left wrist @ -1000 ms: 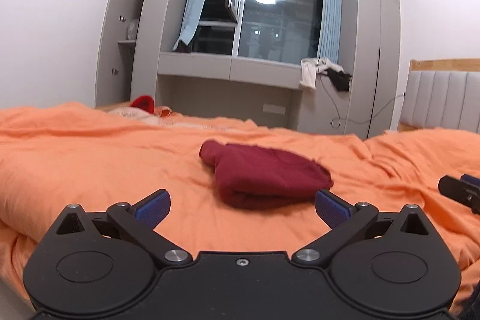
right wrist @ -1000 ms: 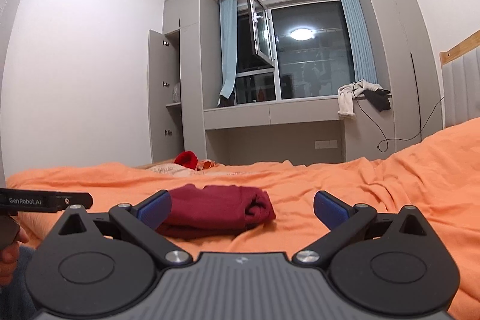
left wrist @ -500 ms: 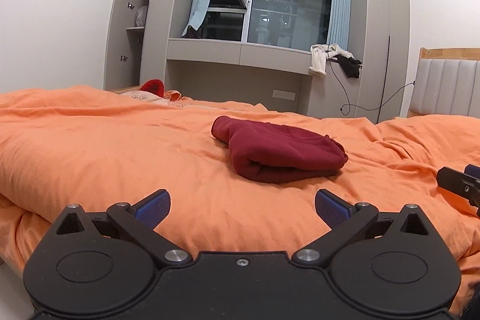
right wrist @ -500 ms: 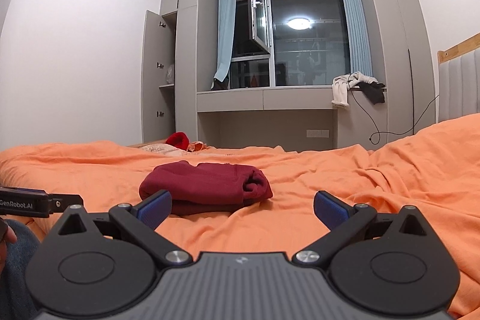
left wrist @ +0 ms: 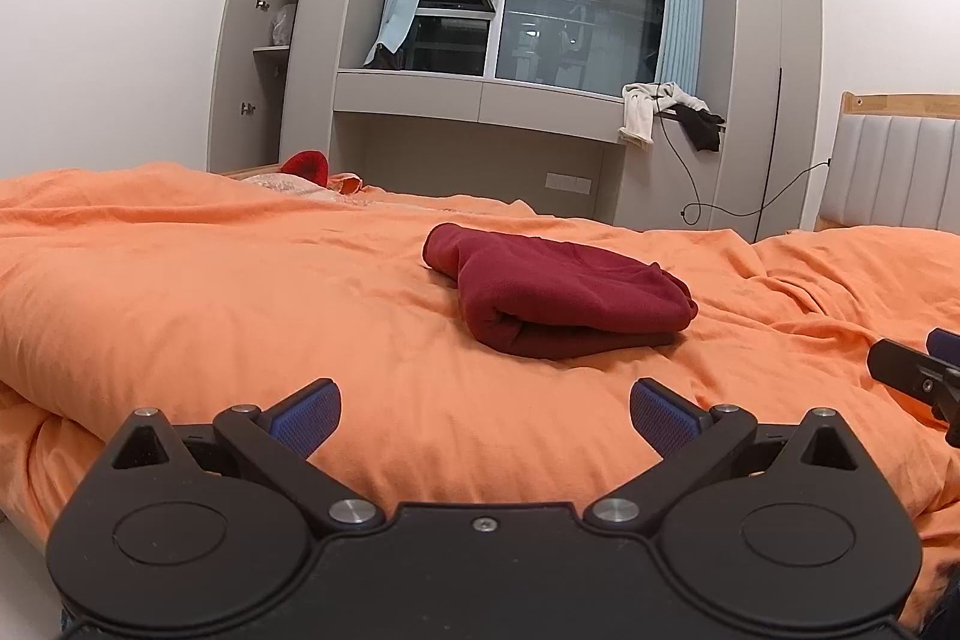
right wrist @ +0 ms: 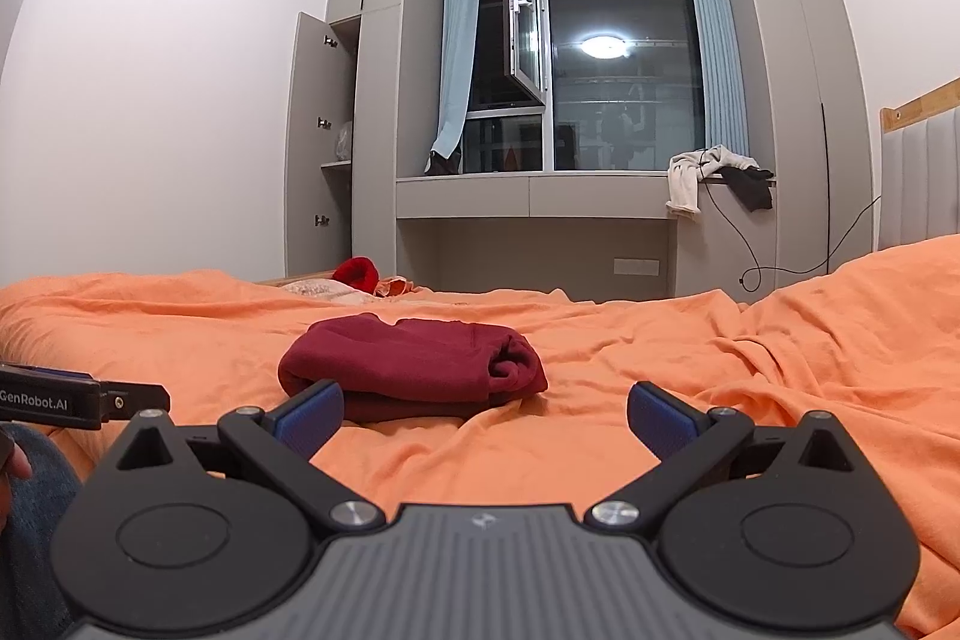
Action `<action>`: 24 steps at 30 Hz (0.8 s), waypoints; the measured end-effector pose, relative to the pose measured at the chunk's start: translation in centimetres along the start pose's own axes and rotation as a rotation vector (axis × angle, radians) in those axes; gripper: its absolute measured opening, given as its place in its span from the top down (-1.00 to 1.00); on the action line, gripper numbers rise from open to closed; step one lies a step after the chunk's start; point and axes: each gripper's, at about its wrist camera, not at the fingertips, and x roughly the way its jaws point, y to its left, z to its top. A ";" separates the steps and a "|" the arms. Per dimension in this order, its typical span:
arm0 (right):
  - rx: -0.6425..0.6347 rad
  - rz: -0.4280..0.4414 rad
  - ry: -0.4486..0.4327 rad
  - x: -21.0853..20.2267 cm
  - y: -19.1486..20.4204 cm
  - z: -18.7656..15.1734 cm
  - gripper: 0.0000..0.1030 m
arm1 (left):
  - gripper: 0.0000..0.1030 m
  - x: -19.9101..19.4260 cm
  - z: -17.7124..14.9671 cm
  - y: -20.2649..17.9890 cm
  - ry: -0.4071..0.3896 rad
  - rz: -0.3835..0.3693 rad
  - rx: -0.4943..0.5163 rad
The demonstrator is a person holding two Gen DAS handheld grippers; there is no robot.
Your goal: Fold small clothes
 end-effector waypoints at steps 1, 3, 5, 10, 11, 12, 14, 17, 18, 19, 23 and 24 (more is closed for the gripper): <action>-0.003 0.000 0.001 0.0 0.0 0.0 -1.00 | -0.99 0.0 0.0 0.0 0.000 0.000 0.000; -0.008 0.000 0.000 0.0 0.0 -0.1 -1.00 | -0.99 0.0 0.0 0.0 -0.001 0.000 0.001; -0.011 0.000 0.000 0.0 -0.1 -0.1 -1.00 | -0.99 0.0 0.0 0.0 0.000 0.000 0.001; -0.012 -0.001 -0.001 -0.1 -0.1 -0.1 -1.00 | -0.99 0.0 0.0 0.1 0.000 0.001 0.001; -0.012 -0.001 0.000 -0.1 -0.1 -0.1 -1.00 | -0.99 0.0 0.0 0.1 0.000 0.001 0.001; -0.012 -0.001 0.000 -0.1 -0.1 -0.1 -1.00 | -0.99 0.0 0.0 0.1 0.000 0.001 0.001; -0.012 0.000 0.000 -0.1 -0.2 -0.1 -1.00 | -0.99 0.0 0.0 0.1 0.000 0.001 0.001; -0.012 0.000 0.000 -0.1 -0.2 -0.1 -1.00 | -0.99 0.0 0.0 0.1 0.001 0.001 0.001; -0.013 0.000 0.000 -0.1 -0.2 -0.1 -1.00 | -0.99 0.0 0.0 0.1 0.000 0.001 0.001; -0.013 0.000 0.000 -0.1 -0.2 -0.1 -1.00 | -0.99 0.0 0.0 0.1 0.000 0.001 0.001; -0.013 0.000 0.000 0.0 -0.2 -0.1 -1.00 | -0.99 0.0 0.0 0.1 0.000 0.001 0.001; -0.013 -0.001 0.000 0.0 -0.2 -0.1 -1.00 | -0.99 0.0 0.0 0.1 0.000 0.001 0.001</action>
